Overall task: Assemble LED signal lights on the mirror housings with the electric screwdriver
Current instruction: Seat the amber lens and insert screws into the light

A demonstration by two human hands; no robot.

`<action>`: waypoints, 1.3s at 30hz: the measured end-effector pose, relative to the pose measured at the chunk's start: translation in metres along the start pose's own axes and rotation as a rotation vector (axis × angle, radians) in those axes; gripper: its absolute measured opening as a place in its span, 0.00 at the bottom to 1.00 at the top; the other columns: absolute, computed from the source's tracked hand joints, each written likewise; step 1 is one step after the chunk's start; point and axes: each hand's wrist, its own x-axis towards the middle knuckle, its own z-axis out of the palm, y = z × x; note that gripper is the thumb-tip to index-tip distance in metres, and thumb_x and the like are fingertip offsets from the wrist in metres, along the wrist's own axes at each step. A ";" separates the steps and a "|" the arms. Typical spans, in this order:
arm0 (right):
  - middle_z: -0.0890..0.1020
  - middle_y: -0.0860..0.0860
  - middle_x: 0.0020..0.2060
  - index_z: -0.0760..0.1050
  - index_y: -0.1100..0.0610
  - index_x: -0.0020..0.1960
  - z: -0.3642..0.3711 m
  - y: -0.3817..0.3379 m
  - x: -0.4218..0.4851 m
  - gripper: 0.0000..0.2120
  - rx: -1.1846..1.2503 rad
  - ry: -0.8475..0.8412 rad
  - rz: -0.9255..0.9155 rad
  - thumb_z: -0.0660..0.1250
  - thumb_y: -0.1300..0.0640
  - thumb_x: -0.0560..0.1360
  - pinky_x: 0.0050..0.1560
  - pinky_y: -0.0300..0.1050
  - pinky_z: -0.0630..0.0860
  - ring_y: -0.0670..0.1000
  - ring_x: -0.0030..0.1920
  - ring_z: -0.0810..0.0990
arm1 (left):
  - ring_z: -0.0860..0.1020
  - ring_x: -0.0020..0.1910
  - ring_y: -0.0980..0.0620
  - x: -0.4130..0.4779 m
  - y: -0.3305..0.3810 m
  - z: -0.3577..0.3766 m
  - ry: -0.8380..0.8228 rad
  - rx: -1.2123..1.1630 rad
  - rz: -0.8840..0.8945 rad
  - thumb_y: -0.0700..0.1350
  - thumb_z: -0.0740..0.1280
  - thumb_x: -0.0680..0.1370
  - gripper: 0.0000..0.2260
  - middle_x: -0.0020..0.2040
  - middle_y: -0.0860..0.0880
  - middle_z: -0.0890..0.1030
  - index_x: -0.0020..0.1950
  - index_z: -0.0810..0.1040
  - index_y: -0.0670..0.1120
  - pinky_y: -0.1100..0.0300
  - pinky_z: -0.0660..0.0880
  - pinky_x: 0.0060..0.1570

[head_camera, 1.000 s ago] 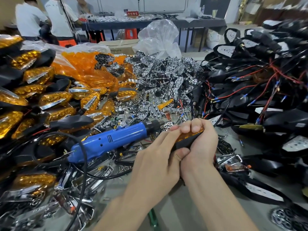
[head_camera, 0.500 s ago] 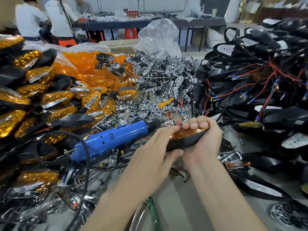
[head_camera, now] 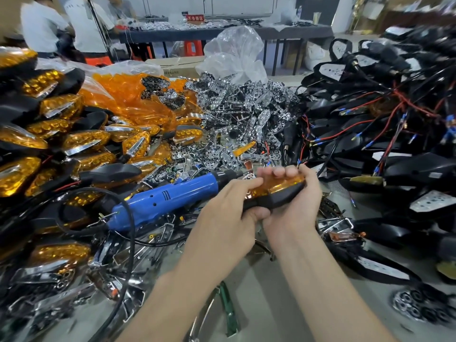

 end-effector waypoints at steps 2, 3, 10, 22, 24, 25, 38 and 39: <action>0.76 0.51 0.29 0.72 0.53 0.29 -0.001 0.005 -0.004 0.24 0.043 -0.031 0.054 0.59 0.47 0.82 0.49 0.48 0.81 0.55 0.35 0.82 | 0.71 0.56 0.73 0.001 0.000 0.001 0.007 -0.037 -0.097 0.47 0.75 0.73 0.21 0.48 0.77 0.73 0.62 0.74 0.62 0.82 0.62 0.54; 0.75 0.50 0.28 0.71 0.53 0.30 -0.001 0.005 -0.005 0.23 0.041 -0.023 0.068 0.59 0.47 0.81 0.50 0.49 0.80 0.55 0.33 0.81 | 0.71 0.54 0.75 0.000 0.002 -0.001 -0.011 -0.033 -0.113 0.48 0.75 0.73 0.20 0.47 0.77 0.72 0.62 0.75 0.62 0.82 0.61 0.54; 0.67 0.47 0.21 0.67 0.52 0.25 0.000 -0.015 -0.012 0.23 -0.015 -0.020 0.024 0.56 0.51 0.79 0.28 0.38 0.73 0.49 0.21 0.67 | 0.70 0.65 0.64 -0.056 0.016 -0.047 -0.059 0.073 0.038 0.59 0.59 0.81 0.13 0.61 0.68 0.72 0.66 0.69 0.64 0.65 0.70 0.59; 0.66 0.47 0.21 0.66 0.51 0.26 -0.002 -0.025 -0.008 0.22 -0.121 -0.050 0.012 0.56 0.52 0.78 0.28 0.39 0.69 0.49 0.22 0.67 | 0.75 0.62 0.55 -0.098 -0.009 -0.042 -0.294 0.445 0.194 0.60 0.59 0.78 0.17 0.61 0.54 0.79 0.61 0.79 0.55 0.57 0.68 0.65; 0.67 0.47 0.21 0.66 0.51 0.26 -0.003 -0.027 -0.005 0.21 -0.104 -0.043 0.004 0.56 0.52 0.78 0.27 0.39 0.68 0.49 0.22 0.67 | 0.72 0.65 0.57 -0.084 -0.013 -0.041 -0.292 0.435 0.151 0.60 0.57 0.80 0.19 0.64 0.55 0.76 0.64 0.77 0.55 0.61 0.66 0.67; 0.67 0.47 0.21 0.66 0.51 0.26 -0.004 -0.028 -0.004 0.21 -0.090 -0.041 0.001 0.56 0.52 0.78 0.27 0.39 0.69 0.49 0.22 0.67 | 0.68 0.68 0.59 -0.076 -0.014 -0.041 -0.306 0.426 0.125 0.62 0.55 0.81 0.21 0.67 0.57 0.73 0.67 0.75 0.56 0.64 0.63 0.70; 0.67 0.47 0.22 0.67 0.52 0.26 -0.008 -0.029 0.002 0.23 -0.036 -0.031 0.039 0.56 0.53 0.79 0.27 0.37 0.71 0.48 0.22 0.68 | 0.79 0.36 0.62 -0.067 -0.028 -0.061 0.209 0.057 -0.033 0.58 0.53 0.83 0.12 0.48 0.62 0.82 0.58 0.75 0.63 0.73 0.70 0.34; 0.67 0.47 0.21 0.67 0.52 0.26 -0.007 -0.027 0.002 0.23 -0.045 -0.032 0.044 0.55 0.53 0.80 0.27 0.37 0.71 0.48 0.21 0.68 | 0.79 0.35 0.59 -0.067 -0.029 -0.062 0.205 0.095 -0.060 0.59 0.53 0.83 0.11 0.45 0.61 0.82 0.56 0.75 0.63 0.69 0.71 0.34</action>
